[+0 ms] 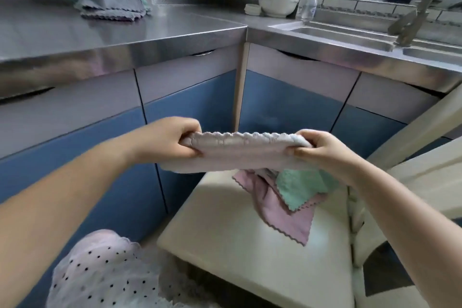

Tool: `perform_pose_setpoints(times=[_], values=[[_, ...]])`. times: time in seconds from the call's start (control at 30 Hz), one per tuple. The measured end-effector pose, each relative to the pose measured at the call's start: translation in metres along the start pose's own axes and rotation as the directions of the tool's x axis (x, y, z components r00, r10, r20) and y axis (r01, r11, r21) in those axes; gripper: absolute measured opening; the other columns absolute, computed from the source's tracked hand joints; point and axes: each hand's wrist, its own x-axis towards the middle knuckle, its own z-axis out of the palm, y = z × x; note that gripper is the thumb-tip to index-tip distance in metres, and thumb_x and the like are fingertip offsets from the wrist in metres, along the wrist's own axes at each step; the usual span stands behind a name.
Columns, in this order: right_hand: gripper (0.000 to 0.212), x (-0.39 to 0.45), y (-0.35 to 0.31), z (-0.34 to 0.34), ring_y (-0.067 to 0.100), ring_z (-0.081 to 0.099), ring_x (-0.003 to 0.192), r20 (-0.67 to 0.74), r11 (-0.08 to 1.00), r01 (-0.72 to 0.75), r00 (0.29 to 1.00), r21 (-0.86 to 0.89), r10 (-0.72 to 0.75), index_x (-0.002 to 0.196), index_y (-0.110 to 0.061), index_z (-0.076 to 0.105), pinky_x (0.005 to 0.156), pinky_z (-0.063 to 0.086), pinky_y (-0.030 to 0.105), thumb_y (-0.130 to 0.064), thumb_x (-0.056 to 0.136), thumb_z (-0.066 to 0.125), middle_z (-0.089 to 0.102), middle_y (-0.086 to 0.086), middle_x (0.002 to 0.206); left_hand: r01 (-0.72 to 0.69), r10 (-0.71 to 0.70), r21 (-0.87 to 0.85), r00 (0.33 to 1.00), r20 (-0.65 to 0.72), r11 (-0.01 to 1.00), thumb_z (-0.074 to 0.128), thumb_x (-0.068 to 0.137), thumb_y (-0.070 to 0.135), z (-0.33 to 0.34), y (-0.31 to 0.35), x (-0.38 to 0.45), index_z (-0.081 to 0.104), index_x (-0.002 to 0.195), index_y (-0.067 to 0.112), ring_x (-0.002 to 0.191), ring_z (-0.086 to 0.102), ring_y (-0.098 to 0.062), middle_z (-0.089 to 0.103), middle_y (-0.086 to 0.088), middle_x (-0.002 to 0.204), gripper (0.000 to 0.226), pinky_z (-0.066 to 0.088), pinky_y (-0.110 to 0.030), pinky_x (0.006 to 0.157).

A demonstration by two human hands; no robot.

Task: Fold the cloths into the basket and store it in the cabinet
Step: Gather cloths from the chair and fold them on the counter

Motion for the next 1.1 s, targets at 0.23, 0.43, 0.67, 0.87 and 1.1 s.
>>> perform_pose_setpoints(times=[0.23, 0.43, 0.67, 0.87, 1.1], values=[[0.018, -0.056, 0.096, 0.09, 0.008, 0.059, 0.075, 0.323, 0.943, -0.33, 0.897, 0.039, 0.301, 0.094, -0.011, 0.065, 0.067, 0.044, 0.024, -0.025, 0.082, 0.069, 0.068, 0.006, 0.086, 0.172, -0.152, -0.03, 0.927, 0.344, 0.985, 0.065, 0.082, 0.038, 0.11, -0.037, -0.061, 0.046, 0.076, 0.026, 0.065, 0.043, -0.006, 0.05, 0.01, 0.075, 0.023, 0.034, -0.022, 0.06], [0.049, -0.088, 0.131, 0.11, 0.018, 0.052, 0.078, 0.444, 0.819, -0.569, 0.754, 0.076, 0.483, 0.098, -0.001, 0.059, 0.062, 0.038, 0.031, -0.04, 0.071, 0.071, 0.057, 0.006, 0.084, 0.246, -0.204, -0.04, 0.874, 0.441, 0.969, 0.062, 0.082, 0.045, 0.151, -0.05, -0.081, 0.043, 0.077, 0.03, 0.066, 0.038, -0.005, 0.045, 0.012, 0.076, 0.025, 0.031, -0.021, 0.06], [0.037, -0.082, 0.141, 0.102, 0.014, 0.055, 0.073, 0.311, 0.845, -0.516, 0.834, 0.144, 0.456, 0.089, -0.004, 0.059, 0.057, 0.039, 0.027, -0.037, 0.077, 0.072, 0.058, 0.002, 0.078, 0.453, -0.317, -0.453, 0.883, 0.345, 0.768, 0.07, 0.08, 0.036, 0.149, -0.066, -0.079, 0.046, 0.112, 0.041, 0.085, 0.062, -0.007, 0.064, 0.006, 0.086, 0.041, 0.046, -0.021, 0.074], [0.011, -0.046, 0.139, 0.104, 0.014, 0.057, 0.065, -0.035, 0.924, -0.362, 0.929, 0.122, 0.369, 0.081, -0.016, 0.064, 0.059, 0.042, 0.029, -0.023, 0.082, 0.071, 0.064, 0.002, 0.075, 0.465, -0.469, -0.649, 0.864, 0.184, 0.603, 0.069, 0.083, 0.018, 0.157, -0.077, -0.06, 0.037, 0.137, 0.029, 0.091, 0.067, -0.013, 0.067, -0.001, 0.106, 0.063, 0.052, -0.025, 0.073], [0.019, -0.011, 0.149, 0.112, 0.016, 0.051, 0.07, -0.118, 0.909, -0.355, 0.934, -0.217, 0.337, 0.08, -0.022, 0.056, 0.057, 0.034, 0.026, -0.034, 0.08, 0.071, 0.055, -0.007, 0.068, 0.469, -0.559, -0.606, 0.828, 0.049, 0.642, 0.069, 0.084, 0.017, 0.176, -0.085, -0.041, 0.034, 0.14, 0.024, 0.095, 0.058, -0.011, 0.058, 0.0, 0.112, 0.067, 0.045, -0.02, 0.07]])
